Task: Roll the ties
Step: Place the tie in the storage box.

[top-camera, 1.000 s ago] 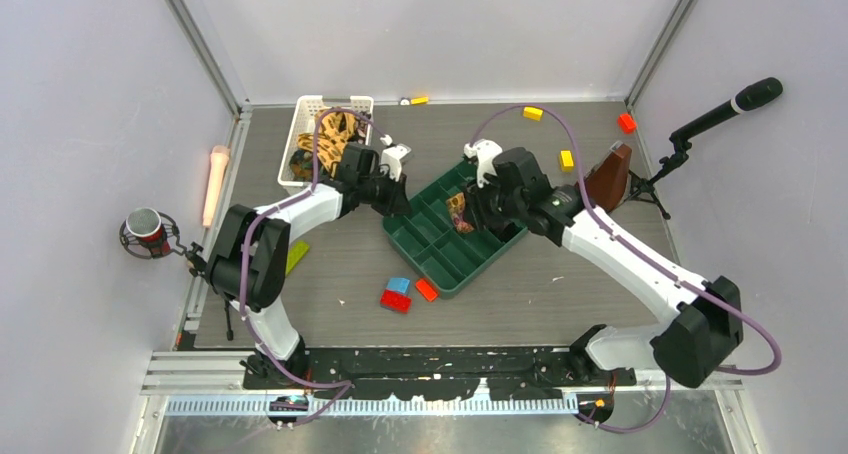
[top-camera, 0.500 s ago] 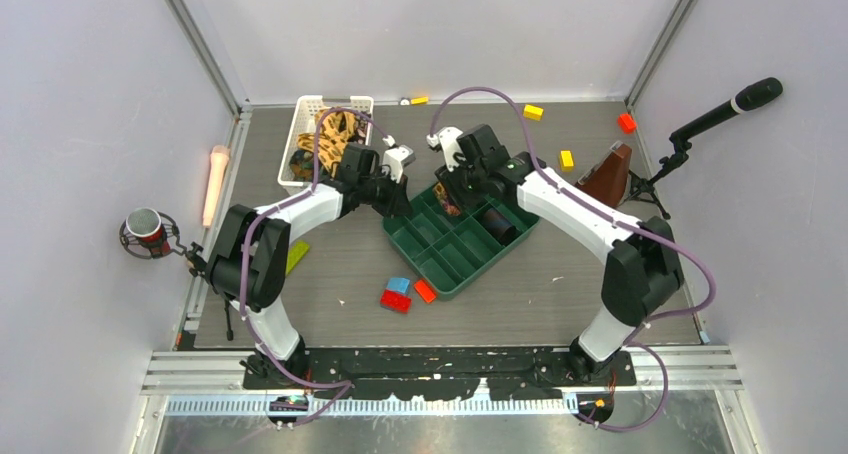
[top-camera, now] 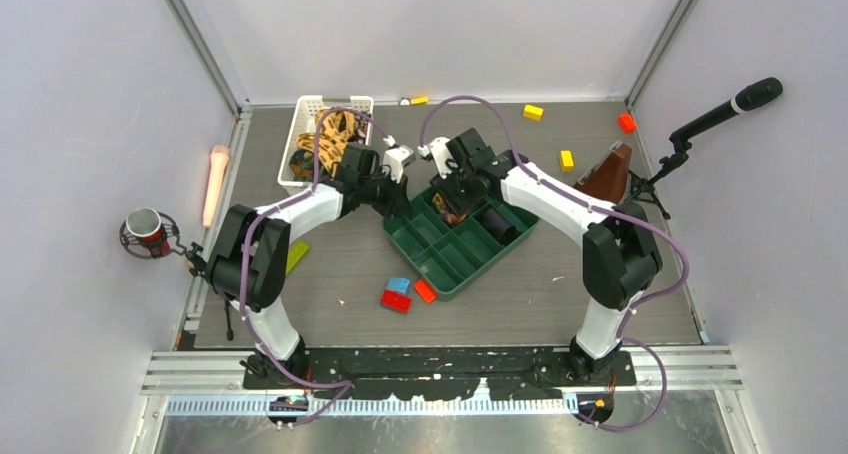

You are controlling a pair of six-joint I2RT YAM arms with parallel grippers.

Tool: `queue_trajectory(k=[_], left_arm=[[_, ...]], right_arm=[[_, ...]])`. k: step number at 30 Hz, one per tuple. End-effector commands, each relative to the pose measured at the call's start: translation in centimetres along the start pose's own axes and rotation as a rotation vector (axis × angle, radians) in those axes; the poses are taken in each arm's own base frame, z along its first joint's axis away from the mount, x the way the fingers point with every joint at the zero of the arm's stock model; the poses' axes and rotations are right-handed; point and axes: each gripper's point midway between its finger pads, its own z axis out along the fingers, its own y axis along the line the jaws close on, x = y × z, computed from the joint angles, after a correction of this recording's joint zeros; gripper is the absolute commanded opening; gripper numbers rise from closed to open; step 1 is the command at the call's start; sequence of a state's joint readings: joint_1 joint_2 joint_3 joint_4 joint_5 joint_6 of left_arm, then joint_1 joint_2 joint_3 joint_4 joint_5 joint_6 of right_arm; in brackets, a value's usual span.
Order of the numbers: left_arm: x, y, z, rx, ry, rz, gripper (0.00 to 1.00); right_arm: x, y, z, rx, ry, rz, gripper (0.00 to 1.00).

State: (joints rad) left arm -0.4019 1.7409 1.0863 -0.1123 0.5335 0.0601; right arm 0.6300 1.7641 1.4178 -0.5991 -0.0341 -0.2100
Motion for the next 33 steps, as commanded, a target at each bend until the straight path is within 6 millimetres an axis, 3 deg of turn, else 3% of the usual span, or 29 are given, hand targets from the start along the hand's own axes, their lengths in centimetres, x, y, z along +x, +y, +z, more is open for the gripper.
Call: queue_trajectory(k=[1,18,29,33], left_arm=[[-3.3,-0.9,-0.9,0.024,-0.102,0.072,0.0],[-2.6,-0.4,-0.2,0.011,-0.078,0.039,0.0],[-2.5,-0.4,-0.1,0.012,-0.069,0.031,0.0],[-2.5,-0.4,-0.1,0.013,-0.067,0.029,0.0]], right_arm=[[-1.9,0.5,0.5,-0.025,-0.057,-0.03,0.08],[0.1,0.9,3.7,-0.043,0.022,-0.071,0.24],[-1.6,1.1,2.1,-0.041,-0.044,-0.074,0.46],[-2.6,1.1,1.1,-0.035,-0.081,-0.072,0.6]])
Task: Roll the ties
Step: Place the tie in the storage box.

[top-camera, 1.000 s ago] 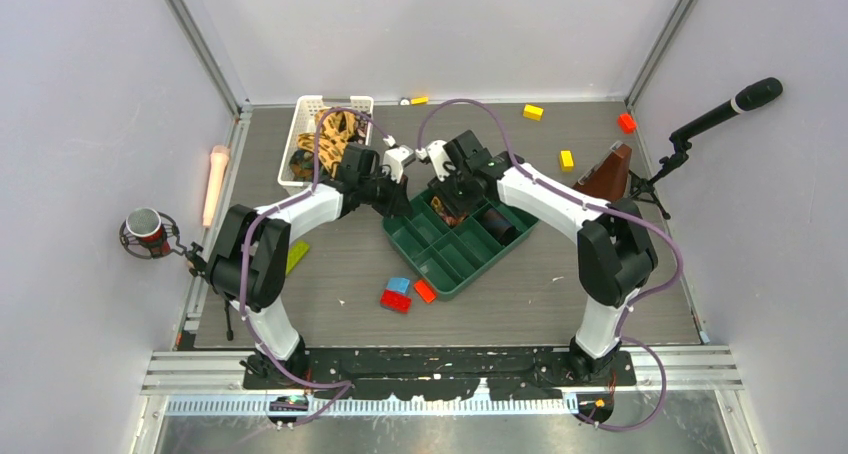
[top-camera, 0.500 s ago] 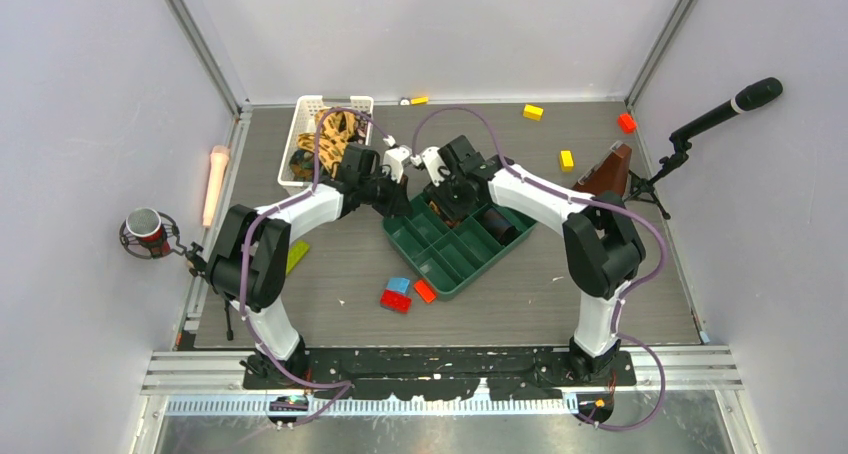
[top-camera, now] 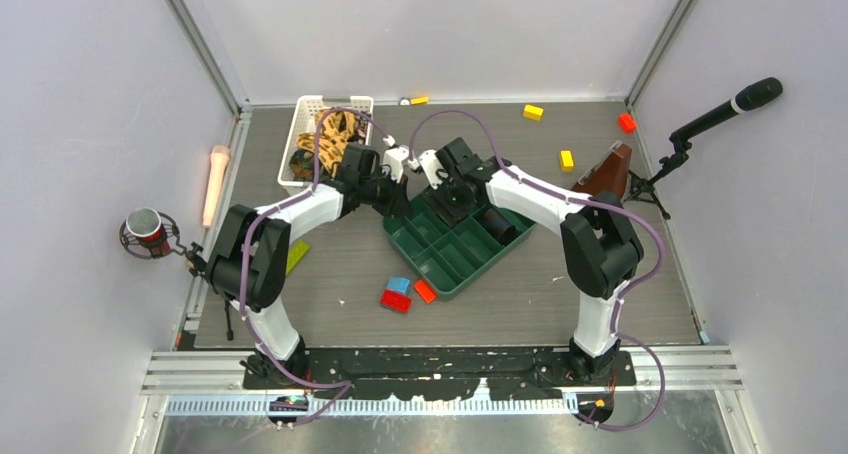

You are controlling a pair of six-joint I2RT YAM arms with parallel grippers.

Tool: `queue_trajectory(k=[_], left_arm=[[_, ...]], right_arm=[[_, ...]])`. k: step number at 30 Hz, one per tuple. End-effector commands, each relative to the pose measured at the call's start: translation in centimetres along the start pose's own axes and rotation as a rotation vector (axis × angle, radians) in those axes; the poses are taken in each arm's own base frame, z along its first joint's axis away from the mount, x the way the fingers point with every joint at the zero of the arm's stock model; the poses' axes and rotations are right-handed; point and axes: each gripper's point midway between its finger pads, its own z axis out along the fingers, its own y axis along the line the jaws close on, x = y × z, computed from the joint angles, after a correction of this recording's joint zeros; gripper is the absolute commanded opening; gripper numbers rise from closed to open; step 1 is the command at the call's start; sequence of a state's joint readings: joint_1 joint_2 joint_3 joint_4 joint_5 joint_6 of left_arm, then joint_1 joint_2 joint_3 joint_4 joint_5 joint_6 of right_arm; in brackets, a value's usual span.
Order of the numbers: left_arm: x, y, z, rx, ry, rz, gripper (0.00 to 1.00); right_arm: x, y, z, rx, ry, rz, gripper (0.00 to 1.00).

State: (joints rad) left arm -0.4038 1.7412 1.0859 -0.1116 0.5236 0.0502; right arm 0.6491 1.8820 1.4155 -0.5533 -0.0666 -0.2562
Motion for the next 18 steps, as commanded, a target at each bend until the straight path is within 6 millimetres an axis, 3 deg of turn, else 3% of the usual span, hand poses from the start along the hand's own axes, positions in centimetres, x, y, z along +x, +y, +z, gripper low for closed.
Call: queue_trajectory(k=[1,13,18], left_arm=[[-2.5,-0.5,-0.1,0.023,-0.069,0.038,0.0],[-2.3,-0.5,0.0,0.029,-0.065,0.024,0.0],[-2.3,-0.5,0.2,0.027,-0.067,0.013,0.0]], right_arm=[[-4.1,-0.5,-3.5,0.029,-0.146,-0.016,0.63],[-5.2,-0.5,-5.6,0.052,-0.196,-0.023,0.69],[-6.3,-0.4,-7.7,0.059,-0.272,-0.013,0.69]])
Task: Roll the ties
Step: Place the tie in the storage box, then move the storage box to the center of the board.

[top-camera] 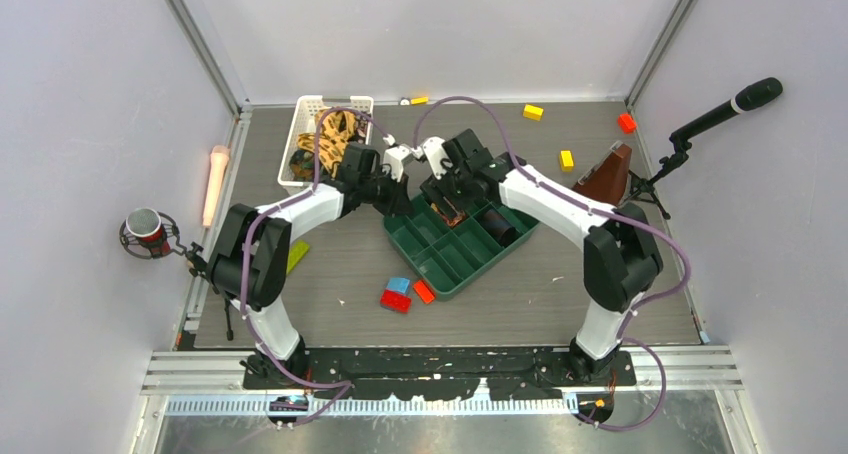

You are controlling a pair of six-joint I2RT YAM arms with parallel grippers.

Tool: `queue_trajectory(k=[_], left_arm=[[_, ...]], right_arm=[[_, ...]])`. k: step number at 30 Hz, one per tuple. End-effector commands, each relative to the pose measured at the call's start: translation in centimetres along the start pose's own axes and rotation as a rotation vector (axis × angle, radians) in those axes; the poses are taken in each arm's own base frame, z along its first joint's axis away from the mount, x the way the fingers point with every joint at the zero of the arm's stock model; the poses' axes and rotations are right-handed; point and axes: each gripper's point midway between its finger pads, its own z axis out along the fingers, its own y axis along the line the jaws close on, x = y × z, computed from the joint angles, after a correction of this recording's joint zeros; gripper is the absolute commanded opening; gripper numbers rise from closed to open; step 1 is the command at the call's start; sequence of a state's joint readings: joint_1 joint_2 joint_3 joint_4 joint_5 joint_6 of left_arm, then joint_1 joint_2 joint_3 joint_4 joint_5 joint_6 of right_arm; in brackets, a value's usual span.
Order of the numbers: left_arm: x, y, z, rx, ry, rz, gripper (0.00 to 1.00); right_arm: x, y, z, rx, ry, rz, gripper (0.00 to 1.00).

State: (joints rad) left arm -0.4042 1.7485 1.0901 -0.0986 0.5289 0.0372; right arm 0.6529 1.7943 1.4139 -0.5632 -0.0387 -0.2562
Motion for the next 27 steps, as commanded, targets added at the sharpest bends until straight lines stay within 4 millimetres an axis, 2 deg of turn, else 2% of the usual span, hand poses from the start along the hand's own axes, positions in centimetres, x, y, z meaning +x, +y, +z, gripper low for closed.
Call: queue_trajectory(k=[1,3,4,5,6,7,10,11,14,18,20,21,24,25,27], left_arm=[[-2.1,-0.4,0.1,0.023,-0.057,0.017,0.0],[-2.2,-0.4,0.2,0.022,-0.062,0.008,0.0],[-2.2,-0.3,0.3,0.022,-0.061,0.007,0.0],[-2.3,-0.3,0.4,0.021,-0.065,-0.005,0.0],[-2.4,-0.3,0.5,0.02,-0.068,-0.023,0.0],[-2.6,-0.1,0.7,0.014,-0.073,-0.033,0.0],[-3.5,1.2,1.1,-0.048,-0.085,-0.066,0.0],[-4.0,1.8,1.2,-0.079,-0.095,-0.08,0.0],[-5.4,3.5,1.6,-0.151,-0.127,-0.141,0.0],[-7.9,5.0,3.0,-0.178,-0.179,-0.171,0.0],[-8.9,5.9,3.7,-0.191,-0.184,-0.17,0.0],[-10.3,6.5,3.8,-0.208,-0.21,-0.16,0.0],[-11.3,8.4,4.3,-0.251,-0.198,-0.176,0.01],[-11.8,9.0,4.3,-0.26,-0.198,-0.177,0.08],[-12.9,9.8,4.2,-0.272,-0.198,-0.182,0.3]], right_arm=[[-5.1,-0.1,-4.8,0.019,-0.221,-0.001,0.69],[-5.4,-0.1,-5.5,0.025,-0.25,0.01,0.69],[-4.9,0.0,-5.4,0.031,-0.247,0.025,0.69],[-5.4,-0.2,-6.2,0.043,-0.28,0.032,0.7],[-4.6,-0.2,-6.1,0.055,-0.272,0.052,0.7],[-5.1,-0.4,-7.1,0.07,-0.311,0.061,0.7],[-4.2,-1.2,-8.4,0.136,-0.348,0.135,0.69],[-4.7,-1.6,-9.8,0.164,-0.396,0.179,0.7],[-3.7,-1.6,-11.5,0.185,-0.445,0.252,0.69],[-1.9,-1.2,-12.7,0.194,-0.475,0.317,0.7],[-0.9,-1.7,-13.1,0.232,-0.476,0.339,0.7],[-0.3,-1.8,-13.0,0.245,-0.469,0.345,0.7],[0.3,-2.8,-14.3,0.313,-0.492,0.372,0.72],[0.5,-3.0,-14.5,0.328,-0.493,0.38,0.75],[0.8,-3.7,-15.2,0.37,-0.511,0.406,0.78]])
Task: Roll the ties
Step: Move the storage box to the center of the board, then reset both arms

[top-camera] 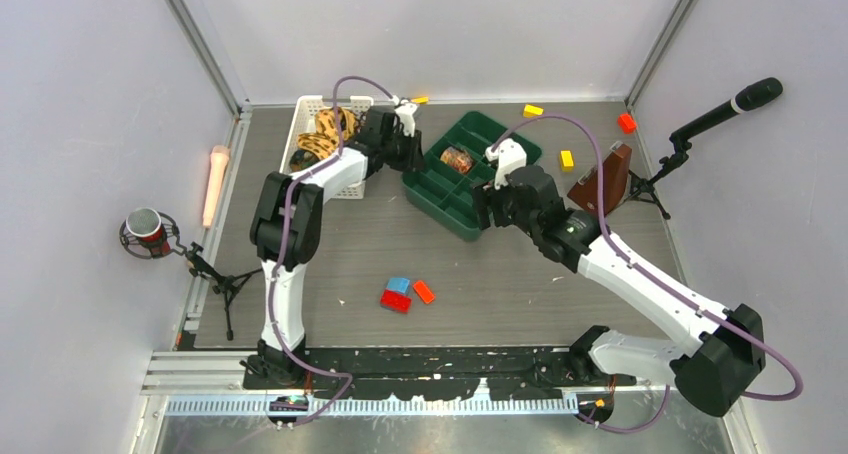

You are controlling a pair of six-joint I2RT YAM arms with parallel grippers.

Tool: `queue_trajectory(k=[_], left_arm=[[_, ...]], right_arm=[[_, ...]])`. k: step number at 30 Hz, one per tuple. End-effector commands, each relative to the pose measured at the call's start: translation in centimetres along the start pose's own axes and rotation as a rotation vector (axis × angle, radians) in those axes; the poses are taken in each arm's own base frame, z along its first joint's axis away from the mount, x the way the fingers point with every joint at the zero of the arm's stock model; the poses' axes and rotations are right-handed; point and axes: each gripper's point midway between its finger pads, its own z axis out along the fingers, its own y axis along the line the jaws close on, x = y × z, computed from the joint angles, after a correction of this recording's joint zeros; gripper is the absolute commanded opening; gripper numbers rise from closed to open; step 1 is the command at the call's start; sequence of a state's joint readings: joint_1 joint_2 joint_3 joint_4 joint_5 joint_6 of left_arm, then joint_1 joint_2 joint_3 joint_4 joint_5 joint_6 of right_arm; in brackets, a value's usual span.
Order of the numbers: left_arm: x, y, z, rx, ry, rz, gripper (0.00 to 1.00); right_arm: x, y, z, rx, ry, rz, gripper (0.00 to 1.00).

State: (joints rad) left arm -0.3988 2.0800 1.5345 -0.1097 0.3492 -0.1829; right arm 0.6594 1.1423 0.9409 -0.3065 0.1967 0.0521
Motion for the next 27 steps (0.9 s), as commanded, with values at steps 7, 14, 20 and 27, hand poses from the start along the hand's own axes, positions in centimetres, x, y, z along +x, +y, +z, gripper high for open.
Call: queue_trajectory(k=[7,14,20,27], left_arm=[[-10.3,0.4,-5.5,-0.101,-0.215,-0.049,0.89],[-9.0,-0.6,-11.8,-0.176,-0.293,-0.146,0.91],[-5.0,-1.2,-15.9,-0.184,-0.394,-0.146,0.92],[-0.6,-1.0,-18.2,-0.216,-0.413,-0.172,0.93]], right_arm=[[-2.4,-3.4,-1.9,0.198,-0.145,0.2,0.95],[-2.0,-2.2,-1.0,0.1,-0.14,0.366,0.99],[-2.1,-1.1,-0.2,-0.03,-0.203,0.46,1.0],[-1.6,-1.0,0.1,-0.057,-0.29,0.487,1.0]])
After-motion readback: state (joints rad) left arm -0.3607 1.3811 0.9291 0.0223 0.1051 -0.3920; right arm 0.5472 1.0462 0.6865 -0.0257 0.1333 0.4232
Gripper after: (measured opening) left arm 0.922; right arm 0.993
